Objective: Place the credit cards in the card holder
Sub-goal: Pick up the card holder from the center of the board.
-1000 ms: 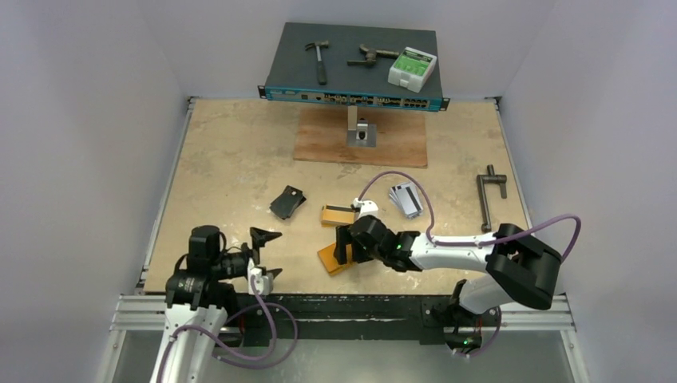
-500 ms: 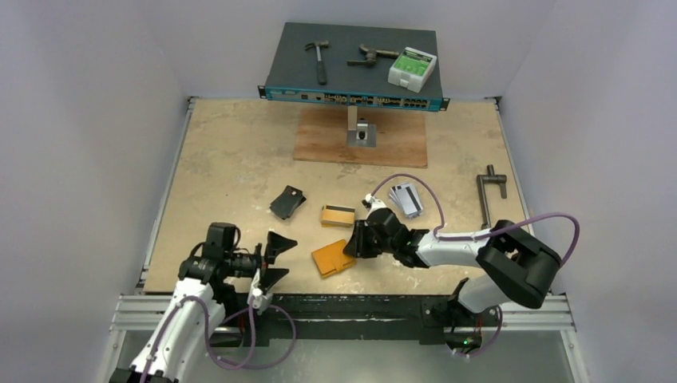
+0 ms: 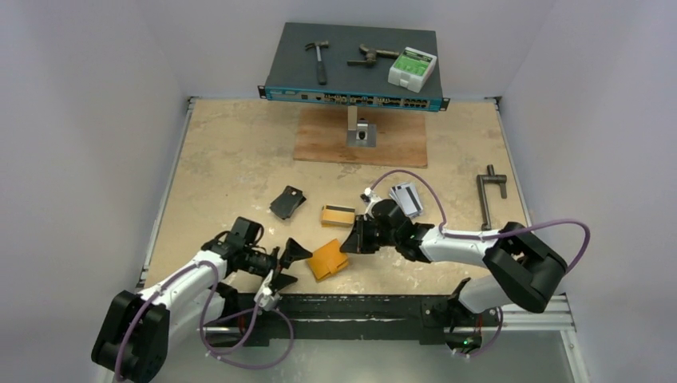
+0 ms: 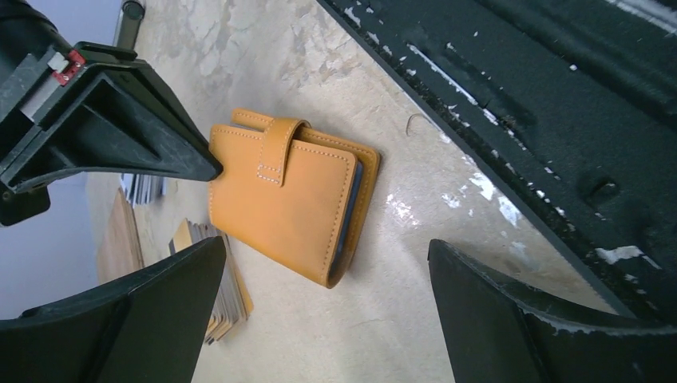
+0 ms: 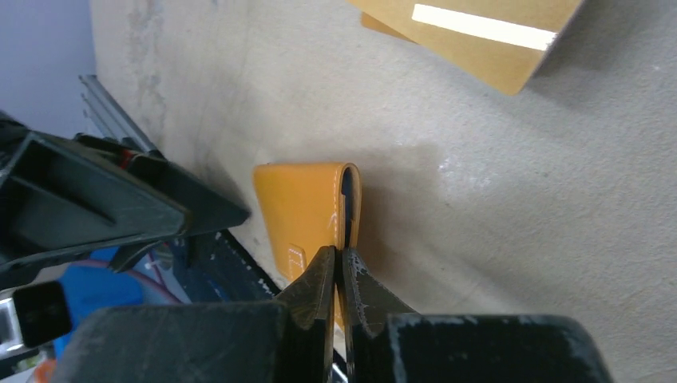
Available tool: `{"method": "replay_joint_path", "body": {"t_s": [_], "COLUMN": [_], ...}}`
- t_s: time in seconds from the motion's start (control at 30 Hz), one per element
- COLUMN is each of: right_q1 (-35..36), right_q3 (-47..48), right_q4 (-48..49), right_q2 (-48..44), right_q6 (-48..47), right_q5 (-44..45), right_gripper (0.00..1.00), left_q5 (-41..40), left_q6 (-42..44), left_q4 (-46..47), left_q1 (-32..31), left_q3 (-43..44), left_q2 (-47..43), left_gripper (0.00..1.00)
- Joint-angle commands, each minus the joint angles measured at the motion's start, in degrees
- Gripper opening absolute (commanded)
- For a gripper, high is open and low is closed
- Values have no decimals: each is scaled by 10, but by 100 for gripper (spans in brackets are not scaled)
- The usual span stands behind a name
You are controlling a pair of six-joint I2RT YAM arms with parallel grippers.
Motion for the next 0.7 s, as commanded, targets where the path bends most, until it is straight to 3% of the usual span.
{"method": "replay_joint_path", "body": {"t_s": [0.0, 0.13, 0.23, 0.3, 0.37, 0.53, 0.6, 0.67], "right_q1": [-16, -29, -29, -29, -24, 1, 29, 74], "right_q3": [16, 26, 39, 50, 58, 95, 110, 136], "right_q4": [5, 6, -1, -22, -46, -141, -165, -189], "right_q2": [-30, -18, -24, -44, -74, -158, -175, -173], "right_q6": [27, 33, 13, -16, -54, -154, -189, -227], "right_q5": [-58, -95, -101, -82, -56, 46, 87, 144], "right_gripper": [0, 0, 0, 0, 0, 0, 0, 0], "left_q5": [25, 39, 39, 37, 15, -1, 6, -12], "left_q6": [92, 35, 48, -55, -185, -284, -366, -559], "left_q4": [134, 293, 302, 303, 217, -126, -173, -123], "left_q1": [-17, -29, -32, -31, -33, -34, -39, -50], "left_q3": [-26, -68, -72, -53, 5, 143, 175, 200], "left_q2": [17, 41, 48, 20, -37, -128, -147, -147], "left_gripper": [100, 100, 100, 100, 100, 100, 100, 100]}}
